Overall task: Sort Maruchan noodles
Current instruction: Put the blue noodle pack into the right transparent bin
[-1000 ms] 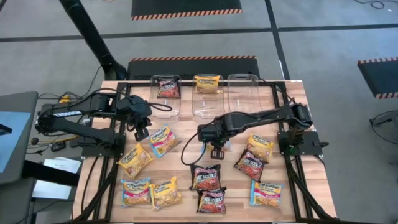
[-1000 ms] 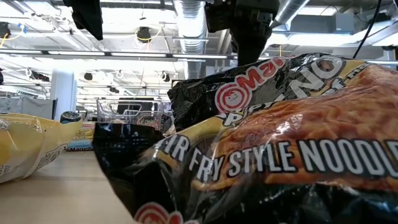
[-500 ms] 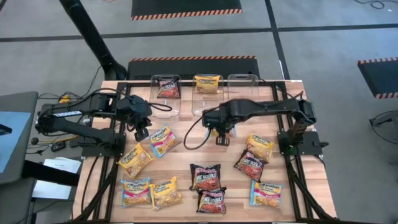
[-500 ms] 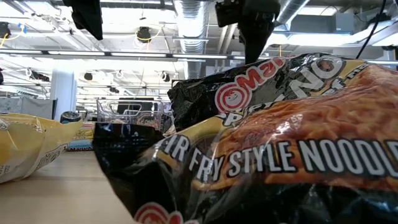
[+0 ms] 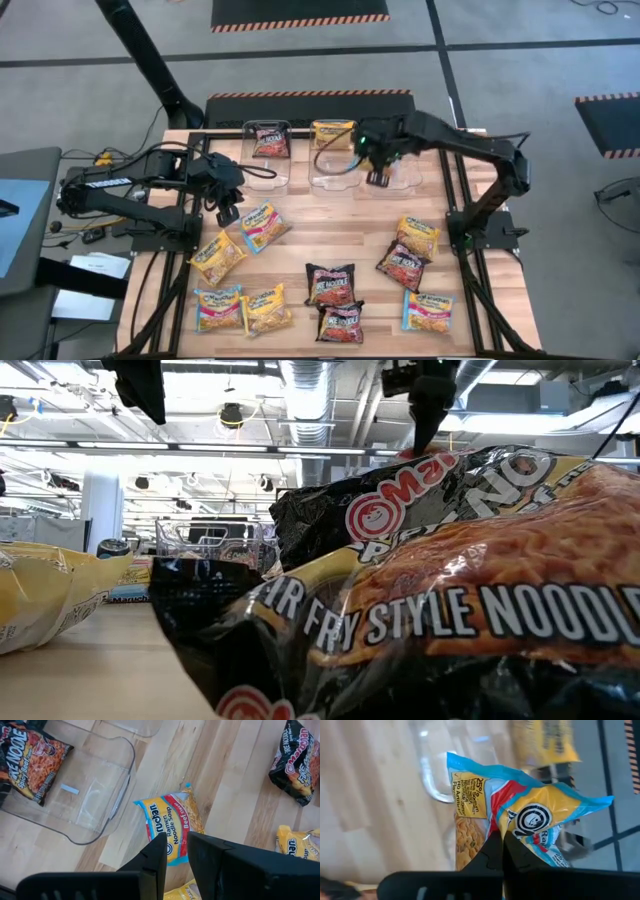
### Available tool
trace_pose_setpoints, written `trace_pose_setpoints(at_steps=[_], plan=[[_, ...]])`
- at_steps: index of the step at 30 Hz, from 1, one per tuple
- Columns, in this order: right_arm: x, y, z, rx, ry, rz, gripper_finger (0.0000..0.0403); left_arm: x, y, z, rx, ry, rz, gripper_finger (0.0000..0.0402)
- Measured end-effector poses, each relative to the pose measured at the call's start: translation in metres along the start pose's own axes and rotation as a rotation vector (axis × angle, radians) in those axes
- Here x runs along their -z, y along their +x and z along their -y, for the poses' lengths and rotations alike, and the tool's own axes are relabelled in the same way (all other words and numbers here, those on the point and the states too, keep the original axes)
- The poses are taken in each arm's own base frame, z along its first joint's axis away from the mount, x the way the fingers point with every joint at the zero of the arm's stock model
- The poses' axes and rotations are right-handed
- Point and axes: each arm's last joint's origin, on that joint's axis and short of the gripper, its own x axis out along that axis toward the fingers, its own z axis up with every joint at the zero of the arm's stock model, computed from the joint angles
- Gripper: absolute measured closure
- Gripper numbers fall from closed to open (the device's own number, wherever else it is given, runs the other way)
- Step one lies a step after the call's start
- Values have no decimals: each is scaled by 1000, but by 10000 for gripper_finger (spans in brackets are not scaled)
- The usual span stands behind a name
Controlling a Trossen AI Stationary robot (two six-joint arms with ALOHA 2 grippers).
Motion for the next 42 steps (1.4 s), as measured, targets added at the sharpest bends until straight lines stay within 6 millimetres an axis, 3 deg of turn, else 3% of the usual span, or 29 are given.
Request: trace_pose_setpoints(at_steps=[10, 17, 32, 42], plan=[[22, 3, 66, 79, 38, -26, 400, -1, 0, -2, -8, -26, 2, 340], [37, 37, 92, 110, 31, -64, 400, -2, 1, -6, -22, -76, 3, 340], [60, 90, 107, 135, -15, -86, 400, -4, 1, -16, -103, -155, 22, 340], [64, 114, 95, 141, -139, -59, 400, -4, 1, -18, -125, -179, 30, 340]])
